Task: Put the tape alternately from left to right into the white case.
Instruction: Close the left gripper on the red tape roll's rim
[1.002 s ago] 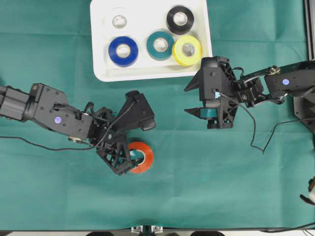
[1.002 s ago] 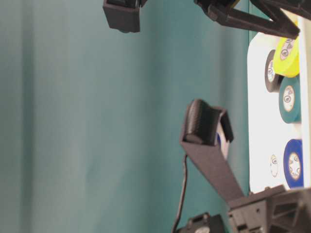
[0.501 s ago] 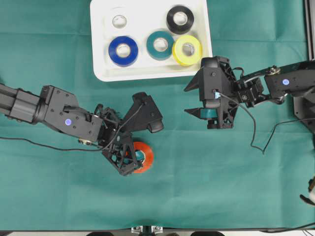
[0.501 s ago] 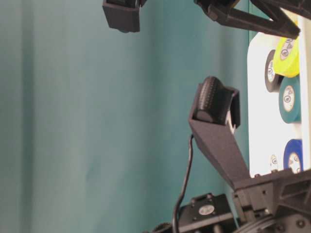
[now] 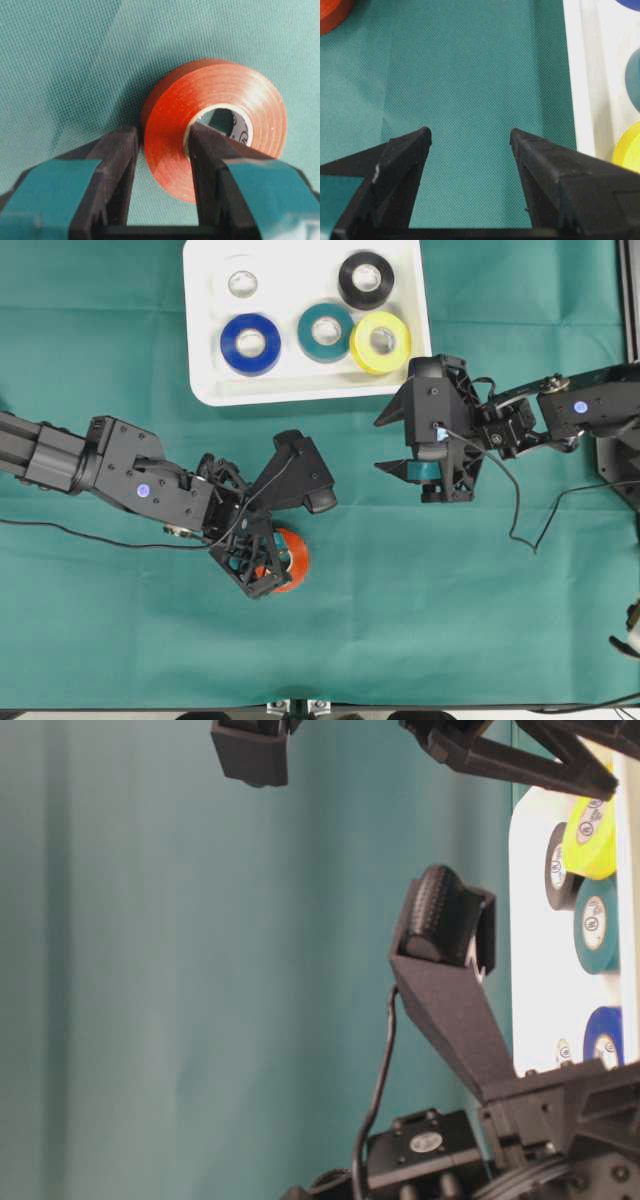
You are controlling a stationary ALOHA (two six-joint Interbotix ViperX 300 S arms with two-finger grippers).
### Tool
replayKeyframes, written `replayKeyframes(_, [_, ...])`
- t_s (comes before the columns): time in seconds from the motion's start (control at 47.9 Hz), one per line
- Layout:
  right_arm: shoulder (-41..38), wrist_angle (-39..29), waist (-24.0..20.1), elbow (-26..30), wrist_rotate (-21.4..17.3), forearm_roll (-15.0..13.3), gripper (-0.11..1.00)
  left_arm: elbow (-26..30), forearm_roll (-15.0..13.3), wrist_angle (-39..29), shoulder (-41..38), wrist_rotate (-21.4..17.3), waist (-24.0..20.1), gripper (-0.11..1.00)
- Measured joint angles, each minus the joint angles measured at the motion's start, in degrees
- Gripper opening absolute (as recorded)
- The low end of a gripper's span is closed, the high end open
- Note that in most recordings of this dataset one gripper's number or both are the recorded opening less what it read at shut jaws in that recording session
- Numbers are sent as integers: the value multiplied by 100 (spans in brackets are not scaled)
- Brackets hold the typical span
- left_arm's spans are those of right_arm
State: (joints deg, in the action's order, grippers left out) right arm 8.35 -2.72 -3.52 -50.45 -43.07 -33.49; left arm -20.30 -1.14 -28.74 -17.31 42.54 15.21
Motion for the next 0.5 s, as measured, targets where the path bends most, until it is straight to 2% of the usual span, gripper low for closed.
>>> replayKeyframes(0.313, [0,-18,0,0,0,0,72,-9,0,-18,70,-79,0,-3])
replayKeyframes(0.501, [0,-18,9,0,0,0,72,0,0,-141,527,-431,0,-3])
